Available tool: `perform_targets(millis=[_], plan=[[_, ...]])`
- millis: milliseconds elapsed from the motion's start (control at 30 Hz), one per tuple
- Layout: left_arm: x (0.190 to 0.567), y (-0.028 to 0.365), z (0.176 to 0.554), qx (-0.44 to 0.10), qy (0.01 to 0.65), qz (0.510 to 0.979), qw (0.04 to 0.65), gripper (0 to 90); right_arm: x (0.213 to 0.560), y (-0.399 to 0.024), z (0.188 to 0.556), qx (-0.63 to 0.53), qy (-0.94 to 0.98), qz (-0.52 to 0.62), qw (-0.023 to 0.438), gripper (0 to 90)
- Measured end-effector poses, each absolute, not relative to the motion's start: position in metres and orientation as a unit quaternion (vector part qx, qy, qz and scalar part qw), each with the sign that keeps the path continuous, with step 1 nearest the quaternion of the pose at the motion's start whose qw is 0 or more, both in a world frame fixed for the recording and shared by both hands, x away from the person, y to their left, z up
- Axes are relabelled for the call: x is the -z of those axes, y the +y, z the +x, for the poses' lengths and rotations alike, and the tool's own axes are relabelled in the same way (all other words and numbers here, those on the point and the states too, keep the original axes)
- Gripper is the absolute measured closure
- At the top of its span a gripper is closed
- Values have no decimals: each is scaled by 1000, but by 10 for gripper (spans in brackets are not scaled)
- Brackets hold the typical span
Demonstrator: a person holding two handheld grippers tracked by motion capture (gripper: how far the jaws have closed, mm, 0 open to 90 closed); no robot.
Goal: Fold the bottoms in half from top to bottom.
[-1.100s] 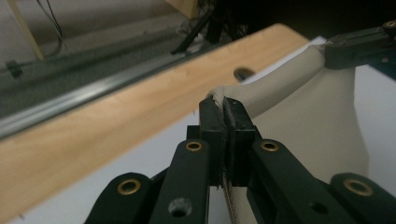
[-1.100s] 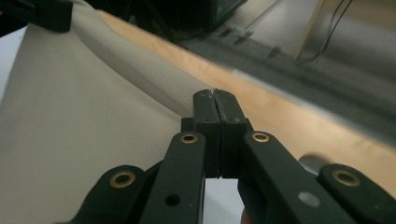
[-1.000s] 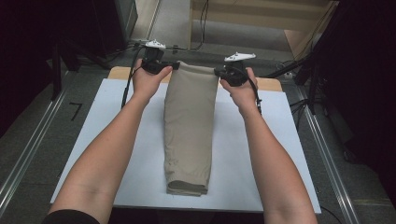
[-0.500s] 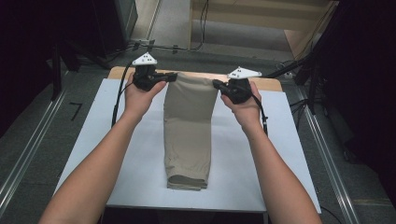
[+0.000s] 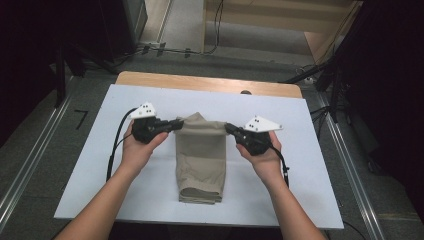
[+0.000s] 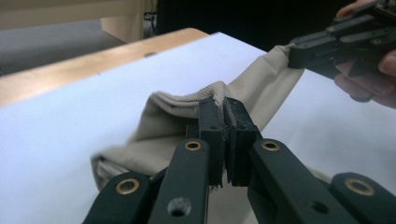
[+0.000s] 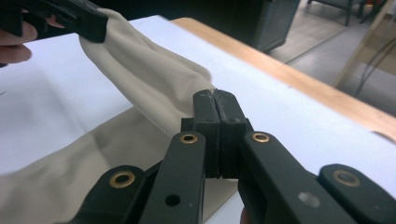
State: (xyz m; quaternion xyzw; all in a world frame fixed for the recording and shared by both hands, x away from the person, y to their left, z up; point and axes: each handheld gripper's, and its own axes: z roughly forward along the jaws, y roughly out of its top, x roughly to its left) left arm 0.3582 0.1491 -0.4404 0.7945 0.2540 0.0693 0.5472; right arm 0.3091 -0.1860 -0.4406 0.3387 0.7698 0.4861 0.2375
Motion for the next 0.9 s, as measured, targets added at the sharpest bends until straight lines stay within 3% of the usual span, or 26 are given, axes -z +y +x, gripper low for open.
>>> perform_targets(millis=[500, 567, 667, 733, 800, 900], plan=[[481, 165, 235, 2, 208, 825, 526, 874, 482, -191, 196, -495, 789, 303, 201, 868], [482, 167, 221, 22, 188, 831, 523, 796, 483, -191, 185, -492, 798, 301, 176, 811], [473, 172, 209, 27, 175, 816, 551, 556, 474, -197, 170, -514, 801, 278, 126, 566], [462, 171, 214, 31, 179, 799, 573, 465, 465, -200, 165, -536, 790, 276, 115, 518], [455, 163, 224, 32, 194, 787, 585, 500, 460, -199, 168, -548, 775, 290, 122, 537], [460, 138, 237, -6, 212, 810, 547, 658, 463, -184, 185, -537, 767, 325, 133, 672]])
